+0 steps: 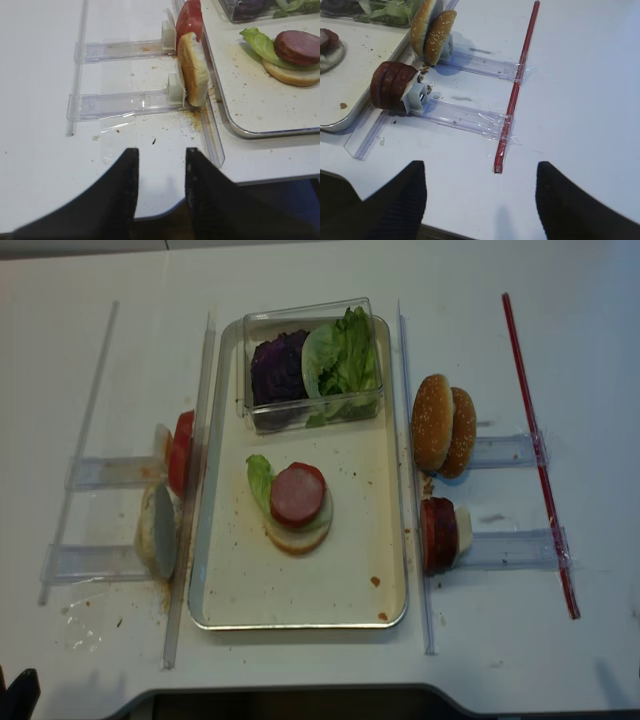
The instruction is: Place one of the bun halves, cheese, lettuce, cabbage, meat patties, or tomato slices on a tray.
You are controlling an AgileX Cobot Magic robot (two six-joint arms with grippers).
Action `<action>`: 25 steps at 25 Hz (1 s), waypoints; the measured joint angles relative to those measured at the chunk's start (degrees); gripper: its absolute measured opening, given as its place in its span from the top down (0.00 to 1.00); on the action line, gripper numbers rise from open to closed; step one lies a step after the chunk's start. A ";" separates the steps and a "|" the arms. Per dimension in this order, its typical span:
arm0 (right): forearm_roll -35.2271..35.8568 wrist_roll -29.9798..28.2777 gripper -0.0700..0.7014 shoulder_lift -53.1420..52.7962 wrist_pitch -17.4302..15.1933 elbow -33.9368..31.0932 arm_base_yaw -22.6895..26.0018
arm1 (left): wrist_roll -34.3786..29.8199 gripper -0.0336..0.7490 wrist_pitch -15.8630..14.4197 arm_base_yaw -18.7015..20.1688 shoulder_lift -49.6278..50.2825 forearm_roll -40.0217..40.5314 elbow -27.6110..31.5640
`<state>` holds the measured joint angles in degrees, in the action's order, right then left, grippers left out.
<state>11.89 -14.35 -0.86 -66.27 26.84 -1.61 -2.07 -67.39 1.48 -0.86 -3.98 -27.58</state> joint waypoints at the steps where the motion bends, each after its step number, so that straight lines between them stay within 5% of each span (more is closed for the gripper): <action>1: 0.00 0.10 0.28 0.00 0.00 0.00 0.00 | 0.00 0.67 0.00 0.00 0.00 0.00 0.00; 25: 0.00 0.10 0.30 0.00 0.00 0.00 0.00 | 0.00 0.67 0.00 0.00 0.00 0.00 0.00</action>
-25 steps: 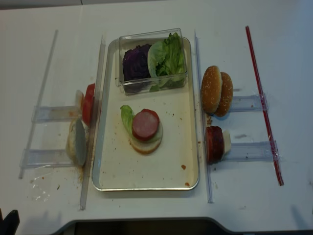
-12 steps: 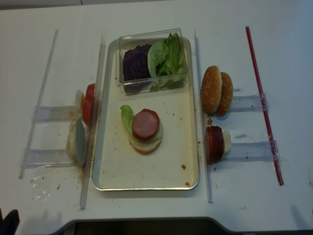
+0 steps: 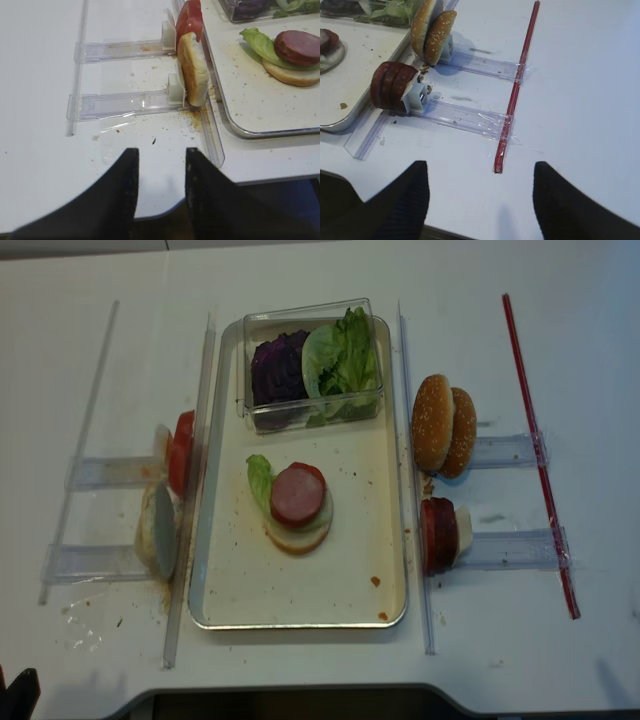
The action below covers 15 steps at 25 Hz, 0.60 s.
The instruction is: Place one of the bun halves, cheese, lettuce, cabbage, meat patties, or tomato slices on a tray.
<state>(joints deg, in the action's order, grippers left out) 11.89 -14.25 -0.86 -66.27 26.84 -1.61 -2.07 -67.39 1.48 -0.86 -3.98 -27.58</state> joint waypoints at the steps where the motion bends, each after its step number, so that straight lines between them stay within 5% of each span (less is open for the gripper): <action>1: 0.00 0.00 0.31 0.00 0.00 0.00 0.00 | 0.00 0.67 0.00 0.00 0.00 0.00 0.00; 15: 0.00 0.00 0.32 0.00 0.00 0.00 0.00 | 0.00 0.67 0.00 0.00 0.00 0.00 0.00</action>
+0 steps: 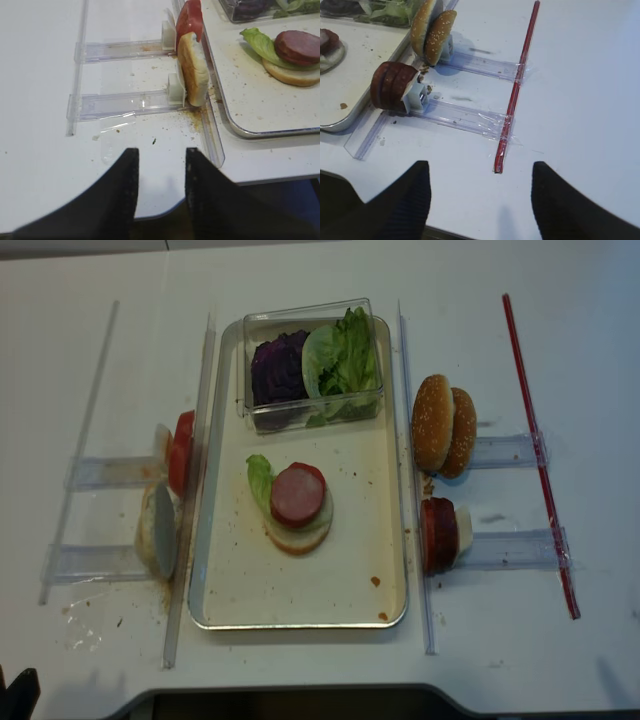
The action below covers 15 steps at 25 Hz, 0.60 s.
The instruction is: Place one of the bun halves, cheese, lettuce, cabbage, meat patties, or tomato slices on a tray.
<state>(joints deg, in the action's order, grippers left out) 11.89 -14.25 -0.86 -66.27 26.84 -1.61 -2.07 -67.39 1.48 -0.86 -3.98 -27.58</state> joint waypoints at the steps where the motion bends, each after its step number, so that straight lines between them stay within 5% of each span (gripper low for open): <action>1: 0.00 0.00 0.32 0.00 0.00 0.00 0.00 | 0.00 0.67 0.00 0.00 0.00 0.00 0.00; 15: 0.00 0.00 0.32 0.00 0.00 0.00 0.00 | 0.00 0.67 0.00 0.00 0.00 0.00 0.00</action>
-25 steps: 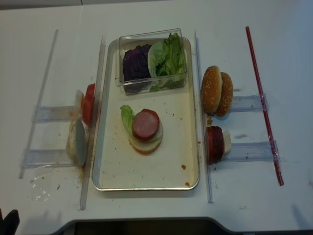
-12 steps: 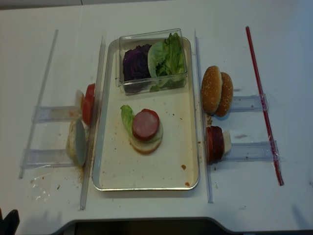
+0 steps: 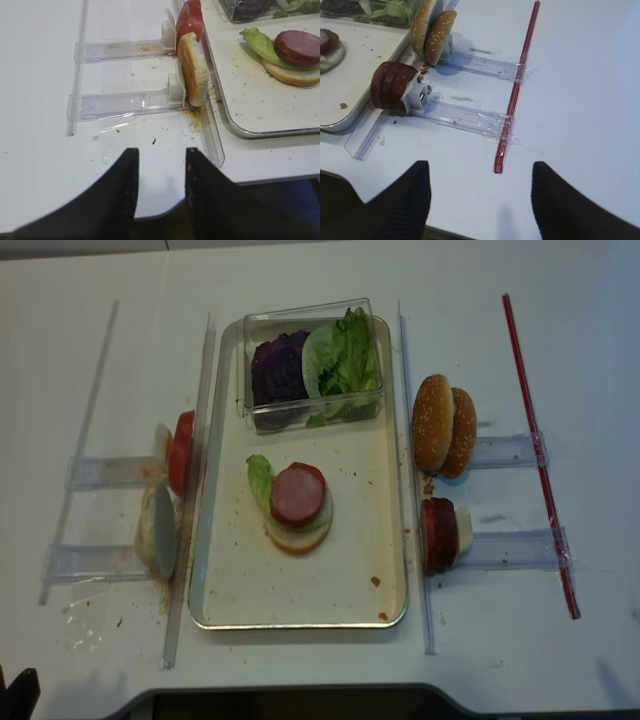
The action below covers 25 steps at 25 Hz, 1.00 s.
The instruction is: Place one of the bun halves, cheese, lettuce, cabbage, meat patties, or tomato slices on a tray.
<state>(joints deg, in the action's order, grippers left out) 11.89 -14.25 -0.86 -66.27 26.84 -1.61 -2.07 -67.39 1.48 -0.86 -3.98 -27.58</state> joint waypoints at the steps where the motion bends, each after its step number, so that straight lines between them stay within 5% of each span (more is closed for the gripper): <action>1: 0.00 0.00 0.32 0.00 0.00 0.00 0.00 | 0.00 0.67 0.00 0.00 0.00 0.00 0.00; 25: 0.00 0.00 0.32 0.00 0.00 0.00 0.00 | 0.00 0.67 0.00 0.00 0.00 0.00 0.00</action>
<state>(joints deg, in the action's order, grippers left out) 11.89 -14.25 -0.86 -66.27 26.84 -1.61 -2.07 -67.39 1.48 -0.86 -3.98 -27.58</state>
